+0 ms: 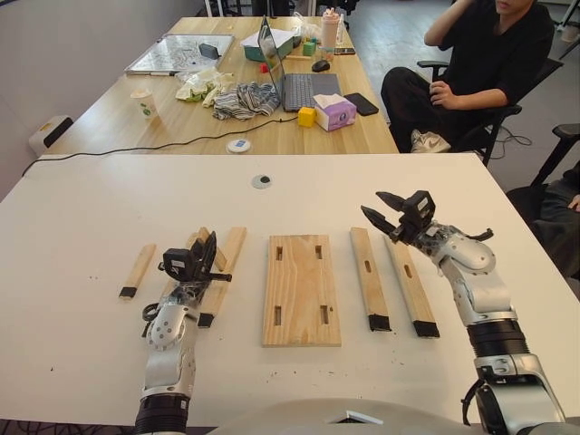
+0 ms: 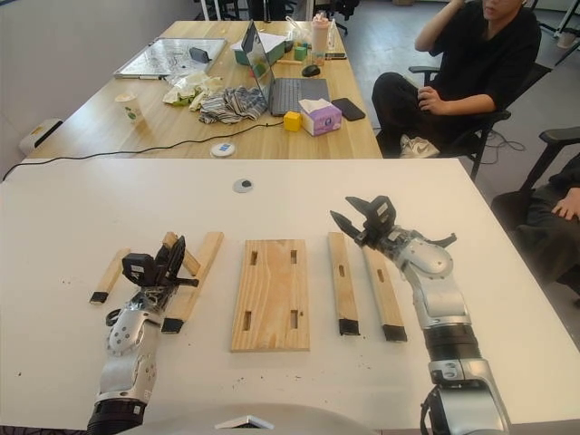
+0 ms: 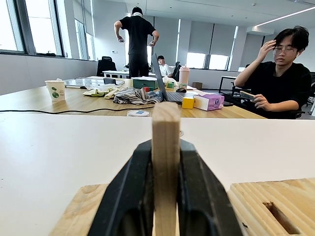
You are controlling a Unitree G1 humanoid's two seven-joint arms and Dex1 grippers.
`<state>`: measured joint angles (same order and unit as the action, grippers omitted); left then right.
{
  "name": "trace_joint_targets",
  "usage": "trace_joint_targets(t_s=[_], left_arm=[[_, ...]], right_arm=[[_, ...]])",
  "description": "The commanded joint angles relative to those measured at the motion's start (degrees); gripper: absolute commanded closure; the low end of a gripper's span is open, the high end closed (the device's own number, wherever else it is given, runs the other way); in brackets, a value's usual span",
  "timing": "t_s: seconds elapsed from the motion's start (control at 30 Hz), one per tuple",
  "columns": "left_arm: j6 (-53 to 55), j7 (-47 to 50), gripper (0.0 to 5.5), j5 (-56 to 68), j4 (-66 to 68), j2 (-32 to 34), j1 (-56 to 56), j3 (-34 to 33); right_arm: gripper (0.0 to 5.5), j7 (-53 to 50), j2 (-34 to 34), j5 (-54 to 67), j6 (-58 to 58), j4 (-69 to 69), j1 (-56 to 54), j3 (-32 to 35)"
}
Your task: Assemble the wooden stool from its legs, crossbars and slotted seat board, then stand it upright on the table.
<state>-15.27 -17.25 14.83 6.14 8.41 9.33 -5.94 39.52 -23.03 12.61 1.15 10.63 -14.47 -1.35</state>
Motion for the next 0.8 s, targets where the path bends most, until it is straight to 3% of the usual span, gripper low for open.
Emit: trace_joint_targets(t_s=[0.03,0.37,0.5,0.7,0.8], left_arm=[[7.3,0.7,5.13,-1.4,2.1,-0.6,6.0,1.8],[27.0,1.6,3.51,2.9,-23.5,5.7,14.6,-0.5],[40.5,-0.3,2.94,8.4,-31.9,9.7,19.2,-1.7],[43.2,-1.3,2.15,3.0,-29.1,16.3,15.8,-1.6],[43.8,-2.8,2.15,2.7,-26.4,16.9,14.6,-1.7]], right_arm=[[3.17,-0.7,0.2,-1.1,0.5,0.6,-0.7,0.3],[3.17,-2.0,0.4,-1.4,1.4,-0.4,2.2,0.7],[3.17,-2.9,0.2,-1.2,1.1,-1.8,3.6,1.3],[3.17,-3.5,0.3,-1.5,0.6,-2.7,5.3,0.9],[3.17,-3.4,0.2,-1.2,0.5,-1.6,3.8,1.3]])
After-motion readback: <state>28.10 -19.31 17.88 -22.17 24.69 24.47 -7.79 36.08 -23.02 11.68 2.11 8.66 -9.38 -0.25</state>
